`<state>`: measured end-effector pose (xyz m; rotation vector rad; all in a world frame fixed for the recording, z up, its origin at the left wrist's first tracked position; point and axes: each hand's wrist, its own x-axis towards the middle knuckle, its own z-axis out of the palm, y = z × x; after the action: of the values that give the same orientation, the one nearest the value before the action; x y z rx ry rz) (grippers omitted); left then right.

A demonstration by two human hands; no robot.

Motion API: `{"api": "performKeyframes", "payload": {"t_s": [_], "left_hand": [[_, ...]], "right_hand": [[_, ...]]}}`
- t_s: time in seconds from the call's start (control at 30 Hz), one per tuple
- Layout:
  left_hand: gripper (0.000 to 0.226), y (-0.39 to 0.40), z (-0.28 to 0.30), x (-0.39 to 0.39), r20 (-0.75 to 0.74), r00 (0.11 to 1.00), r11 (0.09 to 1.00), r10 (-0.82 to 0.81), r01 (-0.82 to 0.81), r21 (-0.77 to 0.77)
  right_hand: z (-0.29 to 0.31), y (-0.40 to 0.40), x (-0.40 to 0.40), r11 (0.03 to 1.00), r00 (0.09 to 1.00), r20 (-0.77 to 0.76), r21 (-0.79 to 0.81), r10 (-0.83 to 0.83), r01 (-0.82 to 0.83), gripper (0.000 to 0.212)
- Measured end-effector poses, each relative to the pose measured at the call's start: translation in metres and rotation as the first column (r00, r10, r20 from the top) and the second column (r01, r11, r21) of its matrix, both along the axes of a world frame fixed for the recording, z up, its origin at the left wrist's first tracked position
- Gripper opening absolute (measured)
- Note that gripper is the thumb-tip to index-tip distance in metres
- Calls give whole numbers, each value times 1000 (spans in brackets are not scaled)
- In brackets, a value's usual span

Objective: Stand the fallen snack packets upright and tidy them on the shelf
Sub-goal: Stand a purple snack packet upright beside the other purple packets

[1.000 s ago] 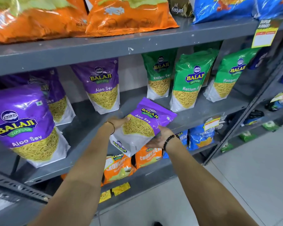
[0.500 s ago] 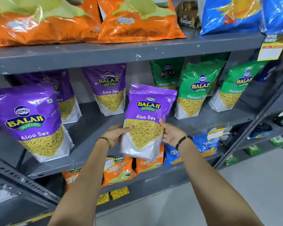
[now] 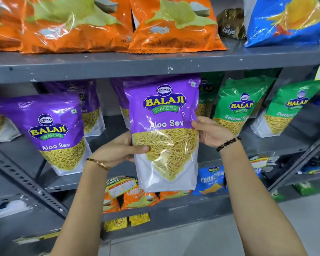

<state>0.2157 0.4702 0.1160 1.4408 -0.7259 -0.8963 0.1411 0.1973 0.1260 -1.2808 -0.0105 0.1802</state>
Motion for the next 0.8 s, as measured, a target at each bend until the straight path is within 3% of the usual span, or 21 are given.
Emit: {"api": "performKeyframes", "payload": {"t_s": [0.27, 0.37, 0.5, 0.63, 0.8], "left_hand": [[66, 5, -2, 4, 6, 1000, 1000, 19, -19, 18], [61, 5, -13, 13, 6, 999, 997, 53, -53, 50], [55, -2, -34, 40, 85, 971, 968, 224, -232, 99], [66, -9, -49, 70, 147, 902, 910, 405, -413, 28], [65, -15, -74, 99, 226, 802, 819, 552, -573, 35]], "right_hand": [[-7, 3, 11, 999, 999, 19, 4, 45, -45, 66], [-17, 3, 20, 1000, 1000, 6, -19, 20, -20, 37], [-31, 2, 43, 994, 994, 12, -12, -106, 106, 6], [-43, 15, 71, 969, 971, 51, -77, -232, 235, 23], [-68, 33, 97, 932, 937, 72, -101, -341, 347, 27]]}}
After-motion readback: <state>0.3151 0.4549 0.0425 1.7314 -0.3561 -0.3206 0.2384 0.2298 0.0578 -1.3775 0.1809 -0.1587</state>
